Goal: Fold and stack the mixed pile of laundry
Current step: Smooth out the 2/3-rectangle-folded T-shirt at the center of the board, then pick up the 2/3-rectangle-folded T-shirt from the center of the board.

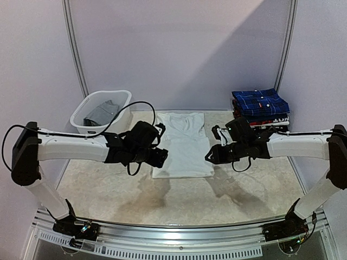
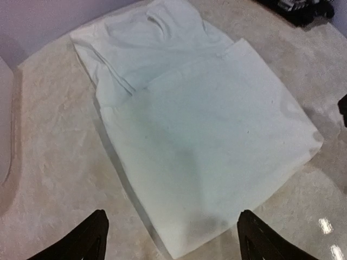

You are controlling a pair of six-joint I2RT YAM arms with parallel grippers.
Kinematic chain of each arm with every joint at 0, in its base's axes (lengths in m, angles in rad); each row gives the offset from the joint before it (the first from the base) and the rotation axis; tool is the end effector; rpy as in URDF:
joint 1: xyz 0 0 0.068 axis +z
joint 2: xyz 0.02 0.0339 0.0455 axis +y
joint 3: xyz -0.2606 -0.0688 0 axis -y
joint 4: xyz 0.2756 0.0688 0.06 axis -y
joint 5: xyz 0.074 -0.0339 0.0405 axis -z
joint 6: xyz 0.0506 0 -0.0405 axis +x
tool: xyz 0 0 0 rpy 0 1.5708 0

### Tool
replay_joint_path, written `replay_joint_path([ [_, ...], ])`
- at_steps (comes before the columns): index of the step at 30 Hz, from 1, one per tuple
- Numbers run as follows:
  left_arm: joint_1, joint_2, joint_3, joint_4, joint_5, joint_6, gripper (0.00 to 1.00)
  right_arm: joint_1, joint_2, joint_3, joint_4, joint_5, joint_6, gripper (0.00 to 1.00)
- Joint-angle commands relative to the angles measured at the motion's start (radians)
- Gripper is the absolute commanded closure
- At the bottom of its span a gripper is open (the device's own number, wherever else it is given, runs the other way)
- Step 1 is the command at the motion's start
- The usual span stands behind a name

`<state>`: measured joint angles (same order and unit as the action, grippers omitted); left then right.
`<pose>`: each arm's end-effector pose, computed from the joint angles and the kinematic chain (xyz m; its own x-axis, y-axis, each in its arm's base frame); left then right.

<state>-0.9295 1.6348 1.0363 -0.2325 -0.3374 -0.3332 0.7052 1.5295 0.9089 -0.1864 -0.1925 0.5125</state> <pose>0.2409 -0.2947 0.1779 -0.6212 0.3162 -0.7170 0.4439 0.8960 0.0106 0.2632 0.2367 0.1731 -0.8407 -0.0835 -0.5350 -0.3726 0.8062 0.4596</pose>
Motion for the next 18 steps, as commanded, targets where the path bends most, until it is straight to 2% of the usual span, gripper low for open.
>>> replay_joint_path([
  [1, 0.019, -0.023, -0.011, 0.071, -0.097, 0.042, 0.14, -0.035, 0.088, 0.067, -0.032, 0.097, 0.007, 0.70],
  [4, 0.020, -0.018, 0.001, -0.024, -0.065, -0.012, 0.19, -0.034, 0.107, 0.061, -0.063, 0.101, 0.011, 0.65],
  [9, 0.021, -0.055, -0.082, -0.067, 0.039, -0.112, 0.30, -0.037, 0.065, -0.031, -0.028, 0.018, 0.056, 0.47],
  [15, 0.040, -0.082, -0.146, -0.074, 0.175, -0.196, 0.33, -0.045, 0.053, -0.125, 0.053, -0.079, 0.110, 0.38],
  [18, 0.075, -0.086, -0.192, -0.026, 0.258, -0.228, 0.33, -0.057, 0.064, -0.166, 0.098, -0.104, 0.136, 0.37],
])
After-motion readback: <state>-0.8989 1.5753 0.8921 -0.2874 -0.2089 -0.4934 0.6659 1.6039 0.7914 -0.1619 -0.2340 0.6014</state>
